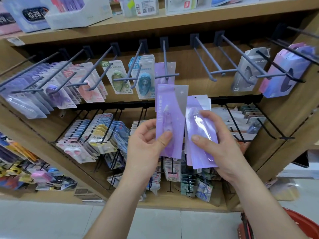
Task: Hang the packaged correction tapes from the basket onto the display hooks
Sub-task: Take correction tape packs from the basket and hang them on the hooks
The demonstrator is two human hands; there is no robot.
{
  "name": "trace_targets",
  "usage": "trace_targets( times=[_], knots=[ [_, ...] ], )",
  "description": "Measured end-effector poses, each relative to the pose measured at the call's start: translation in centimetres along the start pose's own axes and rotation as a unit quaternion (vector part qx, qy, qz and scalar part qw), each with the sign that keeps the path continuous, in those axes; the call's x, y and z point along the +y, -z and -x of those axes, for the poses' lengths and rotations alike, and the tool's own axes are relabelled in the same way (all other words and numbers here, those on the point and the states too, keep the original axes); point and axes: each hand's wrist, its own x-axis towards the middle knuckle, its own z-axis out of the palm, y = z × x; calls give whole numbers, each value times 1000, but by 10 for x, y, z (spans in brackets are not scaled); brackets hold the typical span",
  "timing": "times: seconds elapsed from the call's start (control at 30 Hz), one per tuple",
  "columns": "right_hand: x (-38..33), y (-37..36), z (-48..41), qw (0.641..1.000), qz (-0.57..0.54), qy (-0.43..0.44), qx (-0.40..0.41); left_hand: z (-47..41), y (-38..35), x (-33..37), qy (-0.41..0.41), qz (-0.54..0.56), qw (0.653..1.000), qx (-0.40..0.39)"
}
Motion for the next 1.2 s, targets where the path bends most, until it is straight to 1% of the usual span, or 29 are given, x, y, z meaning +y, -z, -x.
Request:
trace_targets(
  times=[0.13,0.4,0.5,0.53,0.6,0.67,0.73,0.83,1.0,1.13,1.2],
  knots=[
    [-4,0,1,1000,6,1,5,-1,2,-1,-29,-7,999,22],
    [-3,-4,3,1000,4,-5,6,-11,-3,4,-17,-45,997,53],
    [-3,-6,2,1000,3,-8,12,-16,-2,0,-52,-106,991,70],
    [-3,-7,2,1000,3,-9,12,-17,-1,0,-70,-130,987,65],
    [-5,-8,1,1000,6,-10,9,-17,1,0,-89,-152,984,26],
    [-6,-8,0,1000,12,-13,7,-15,5,-1,-70,-168,983,-24],
    [-6,-7,-1,1000,15,-18,7,-15,10,-2,-56,-193,978,-48],
    [-4,-6,-2,999,22,-23,8,-25,10,-4,-60,-218,974,-22],
    [-5,-6,-2,999,22,-36,9,-81,3,-16,-67,-291,954,40],
    [-4,-3,-4,999,15,-45,11,-101,-4,-17,-46,-328,942,50],
    [-1,-1,-6,999,-13,-40,8,-95,-4,-15,-47,-379,923,46]
  ],
)
